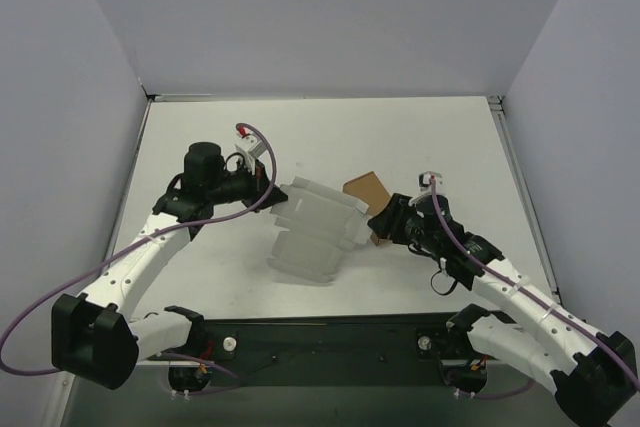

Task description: Fold the paper box

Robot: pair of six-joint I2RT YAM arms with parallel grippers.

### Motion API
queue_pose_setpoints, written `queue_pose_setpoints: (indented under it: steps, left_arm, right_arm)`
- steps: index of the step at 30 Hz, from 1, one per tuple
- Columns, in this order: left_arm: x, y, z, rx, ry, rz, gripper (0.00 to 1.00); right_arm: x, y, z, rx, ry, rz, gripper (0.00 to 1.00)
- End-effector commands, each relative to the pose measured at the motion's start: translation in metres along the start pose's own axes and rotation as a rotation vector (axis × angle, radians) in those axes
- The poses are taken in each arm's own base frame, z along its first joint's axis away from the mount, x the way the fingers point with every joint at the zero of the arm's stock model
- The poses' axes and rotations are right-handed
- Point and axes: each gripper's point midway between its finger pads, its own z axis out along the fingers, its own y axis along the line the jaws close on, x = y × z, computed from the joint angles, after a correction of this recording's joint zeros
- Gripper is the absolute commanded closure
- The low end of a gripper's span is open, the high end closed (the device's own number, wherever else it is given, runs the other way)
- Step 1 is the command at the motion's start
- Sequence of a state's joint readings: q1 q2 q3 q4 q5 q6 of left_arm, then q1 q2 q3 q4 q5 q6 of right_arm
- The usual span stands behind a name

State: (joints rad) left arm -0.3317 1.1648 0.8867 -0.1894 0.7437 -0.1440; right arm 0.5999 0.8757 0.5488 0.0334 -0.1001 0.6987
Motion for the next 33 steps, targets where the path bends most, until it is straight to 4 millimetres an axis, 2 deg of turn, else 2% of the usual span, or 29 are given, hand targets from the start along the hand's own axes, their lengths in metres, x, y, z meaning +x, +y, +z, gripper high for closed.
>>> queue_pose_setpoints:
  steps: [1,2,5,6,7,8,9,10,11,12,13,14,15,16,17,19,23,25,33]
  left_arm:
    - [-0.004,0.042,-0.008,-0.271,-0.004,0.015,1.0]
    - [0.0,0.047,-0.01,-0.31,0.013,0.007,1.0]
    - [0.006,0.06,-0.015,-0.473,0.038,0.04,1.0]
    - [0.01,0.051,-0.009,-0.474,0.053,0.068,1.0]
    - [0.011,0.053,-0.01,-0.509,0.057,0.086,1.0]
    - [0.01,0.047,-0.009,-0.496,0.059,0.115,1.0]
    - [0.012,0.04,-0.005,-0.473,0.063,0.132,1.0]
    - [0.015,0.024,0.003,-0.391,0.072,0.144,1.0]
    - [0.013,0.016,0.005,-0.349,0.061,0.157,1.0]
    - [0.012,0.008,0.008,-0.297,0.061,0.164,1.0]
    - [0.013,0.0,0.01,-0.247,0.063,0.174,1.0]
    - [0.014,-0.018,0.013,-0.144,0.069,0.187,1.0]
    - [0.014,-0.027,0.014,-0.093,0.067,0.196,1.0]
    - [0.014,-0.033,0.014,-0.055,0.069,0.204,1.0]
    - [0.018,-0.044,0.014,0.012,0.08,0.206,1.0]
    - [0.018,-0.052,0.013,0.055,0.081,0.211,1.0]
    - [0.018,-0.064,0.011,0.117,0.076,0.216,1.0]
    - [0.019,-0.066,0.009,0.128,0.076,0.216,1.0]
    - [0.021,-0.086,0.006,0.248,0.075,0.223,1.0]
  right_arm:
    - [-0.027,0.0,-0.025,0.056,-0.07,0.01,0.49]
    - [-0.024,-0.004,-0.031,0.091,-0.055,0.058,0.4]
    - [-0.037,-0.003,-0.047,0.117,-0.121,0.212,0.31]
    - [-0.039,0.006,-0.052,0.076,-0.126,0.265,0.3]
    - [-0.036,0.012,-0.051,0.043,-0.114,0.298,0.3]
    - [-0.043,0.031,-0.051,-0.042,-0.121,0.33,0.3]
    - [-0.039,0.045,-0.049,-0.106,-0.078,0.317,0.3]
    - [-0.048,0.064,-0.051,-0.174,-0.087,0.281,0.3]
    - [-0.049,0.073,-0.051,-0.2,-0.076,0.212,0.29]
    - [-0.041,0.075,-0.044,-0.204,-0.032,0.069,0.29]
    - [-0.037,0.077,-0.045,-0.202,0.002,-0.028,0.28]
    - [-0.047,0.086,-0.05,-0.217,-0.003,-0.105,0.27]
    - [-0.046,0.082,-0.045,-0.202,0.021,-0.233,0.27]
    - [-0.039,0.079,-0.047,-0.198,0.072,-0.285,0.26]
    - [-0.044,0.085,-0.051,-0.217,0.073,-0.332,0.26]
    - [-0.033,0.084,-0.05,-0.257,0.137,-0.446,0.26]
    - [-0.023,0.09,-0.046,-0.335,0.202,-0.556,0.27]
    - [-0.016,0.086,-0.04,-0.346,0.235,-0.589,0.28]
    - [0.003,0.084,-0.032,-0.414,0.322,-0.63,0.28]
